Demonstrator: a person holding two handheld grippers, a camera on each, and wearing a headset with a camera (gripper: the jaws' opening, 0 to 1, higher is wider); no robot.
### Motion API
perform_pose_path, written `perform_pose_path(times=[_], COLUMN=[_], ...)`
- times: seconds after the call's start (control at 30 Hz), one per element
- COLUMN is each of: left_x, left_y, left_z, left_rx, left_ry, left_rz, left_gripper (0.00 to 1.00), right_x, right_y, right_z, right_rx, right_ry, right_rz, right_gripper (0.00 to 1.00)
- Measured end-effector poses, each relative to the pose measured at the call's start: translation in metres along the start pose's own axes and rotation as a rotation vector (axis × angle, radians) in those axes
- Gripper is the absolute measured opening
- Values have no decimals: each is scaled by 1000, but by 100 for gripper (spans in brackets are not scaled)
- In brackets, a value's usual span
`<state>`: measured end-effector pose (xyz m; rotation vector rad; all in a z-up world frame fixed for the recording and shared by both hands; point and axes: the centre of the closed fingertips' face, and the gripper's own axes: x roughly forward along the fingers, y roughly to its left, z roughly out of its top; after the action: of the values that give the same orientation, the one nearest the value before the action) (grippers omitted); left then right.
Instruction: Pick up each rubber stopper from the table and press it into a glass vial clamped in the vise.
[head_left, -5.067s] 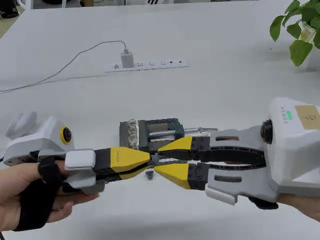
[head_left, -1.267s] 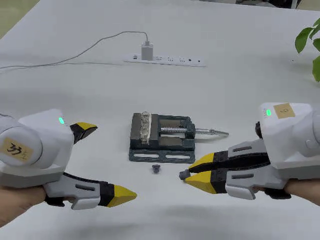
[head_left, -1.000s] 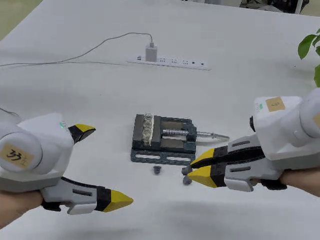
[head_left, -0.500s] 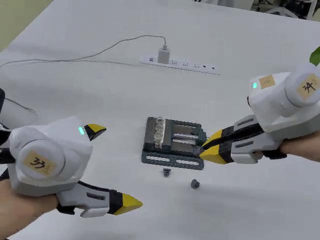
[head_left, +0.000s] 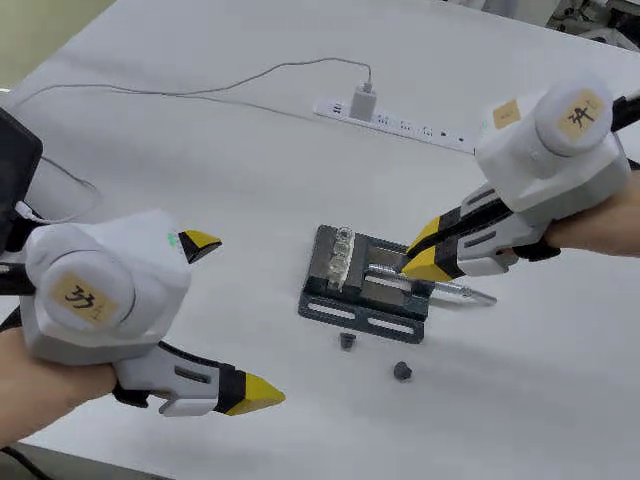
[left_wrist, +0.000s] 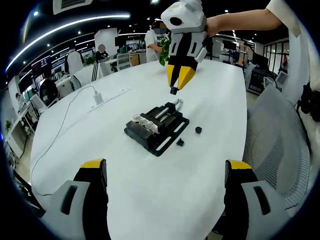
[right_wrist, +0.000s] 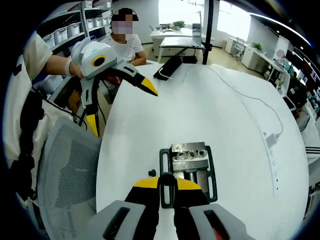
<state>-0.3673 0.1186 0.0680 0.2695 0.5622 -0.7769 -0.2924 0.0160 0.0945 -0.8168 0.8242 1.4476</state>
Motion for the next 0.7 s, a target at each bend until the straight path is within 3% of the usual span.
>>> perform_pose_path(times=[0.7], left_x=[18], left_y=[4], left_z=[-3], left_rx=[6], left_ry=[-2], left_rz=[-15], left_gripper=[97], right_x=[29], right_y=[-45], right_z=[12], right_rx=[-225], right_ry=[225], right_rz=[64], right_gripper=[5])
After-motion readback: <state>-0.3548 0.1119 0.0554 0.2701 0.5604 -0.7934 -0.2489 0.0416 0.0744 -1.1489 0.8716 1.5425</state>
